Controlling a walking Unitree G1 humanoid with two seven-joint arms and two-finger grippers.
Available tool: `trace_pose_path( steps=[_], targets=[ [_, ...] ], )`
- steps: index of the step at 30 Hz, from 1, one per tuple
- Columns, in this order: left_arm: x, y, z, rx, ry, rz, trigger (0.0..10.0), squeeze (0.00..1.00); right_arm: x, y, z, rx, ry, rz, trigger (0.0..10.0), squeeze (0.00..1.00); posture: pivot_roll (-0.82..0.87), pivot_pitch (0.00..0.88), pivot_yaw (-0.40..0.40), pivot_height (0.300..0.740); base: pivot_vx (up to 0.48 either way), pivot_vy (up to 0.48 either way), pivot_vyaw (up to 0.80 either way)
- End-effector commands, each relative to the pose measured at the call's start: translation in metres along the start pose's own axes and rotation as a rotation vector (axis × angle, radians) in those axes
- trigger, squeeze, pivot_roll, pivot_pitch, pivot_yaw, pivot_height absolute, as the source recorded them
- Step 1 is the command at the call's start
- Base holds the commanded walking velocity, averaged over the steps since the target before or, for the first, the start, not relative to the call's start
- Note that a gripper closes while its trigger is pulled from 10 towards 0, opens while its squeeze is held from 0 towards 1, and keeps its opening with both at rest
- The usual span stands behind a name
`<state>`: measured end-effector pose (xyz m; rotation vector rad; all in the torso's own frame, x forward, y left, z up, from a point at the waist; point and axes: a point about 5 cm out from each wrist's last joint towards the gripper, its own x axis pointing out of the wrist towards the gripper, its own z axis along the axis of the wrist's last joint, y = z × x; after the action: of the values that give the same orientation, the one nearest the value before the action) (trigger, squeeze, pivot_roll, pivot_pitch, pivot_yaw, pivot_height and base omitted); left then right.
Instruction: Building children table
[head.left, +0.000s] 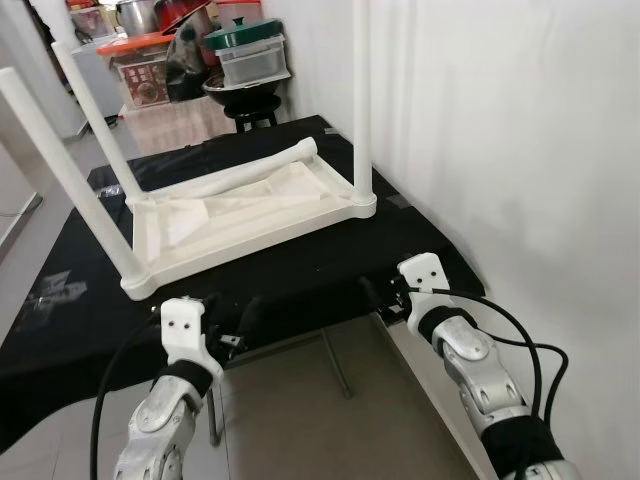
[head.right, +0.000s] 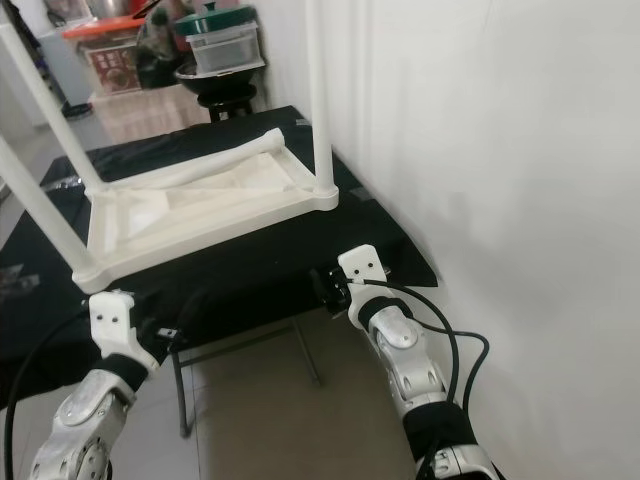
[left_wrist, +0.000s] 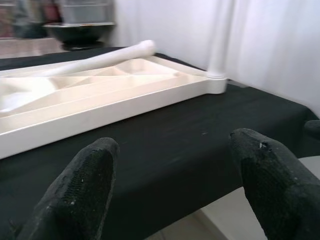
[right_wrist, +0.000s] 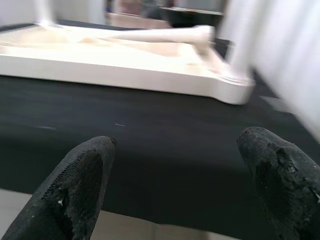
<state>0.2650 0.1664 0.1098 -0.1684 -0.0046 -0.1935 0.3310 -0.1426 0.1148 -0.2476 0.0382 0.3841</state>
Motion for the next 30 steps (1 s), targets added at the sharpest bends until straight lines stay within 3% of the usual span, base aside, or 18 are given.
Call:
trace_pose_path(
  steps=[1, 7, 17, 23, 26, 30],
  targets=[
    [-0.002, 0.007, 0.001, 0.000, -0.003, 0.021, 10.0, 0.00, 0.004, 0.011, 0.008, 0.023, -0.039, 0.040, 10.0, 0.00, -0.18, 0.000, 0.096, 0.740, 0.274, 0.000, 0.80],
    [0.006, -0.003, 0.005, 0.001, -0.019, -0.016, 10.0, 0.00, 0.009, 0.009, 0.015, 0.035, -0.058, 0.010, 10.0, 0.00, -0.18, 0.000, 0.099, 0.740, 0.297, 0.000, 0.13],
    [0.007, -0.007, 0.007, 0.002, -0.025, -0.034, 10.0, 0.00, 0.011, 0.007, 0.022, 0.035, -0.085, 0.015, 10.0, 0.00, -0.17, 0.000, 0.100, 0.740, 0.307, 0.000, 0.32],
    [0.007, -0.010, 0.007, 0.005, -0.024, -0.047, 10.0, 0.00, 0.013, 0.010, 0.028, -0.026, -0.091, 0.117, 10.0, 0.00, -0.16, 0.000, 0.102, 0.740, 0.311, 0.000, 0.00],
    [0.006, -0.010, 0.007, 0.008, -0.024, -0.045, 10.0, 0.00, 0.013, 0.012, 0.030, -0.066, -0.085, 0.203, 10.0, 0.00, -0.15, 0.000, 0.093, 0.740, 0.311, 0.000, 0.63],
    [0.004, -0.009, 0.006, 0.008, -0.022, -0.038, 10.0, 0.00, 0.014, 0.014, 0.032, -0.078, -0.090, 0.220, 10.0, 0.00, -0.14, 0.000, 0.092, 0.740, 0.308, 0.000, 0.80]
  ],
)
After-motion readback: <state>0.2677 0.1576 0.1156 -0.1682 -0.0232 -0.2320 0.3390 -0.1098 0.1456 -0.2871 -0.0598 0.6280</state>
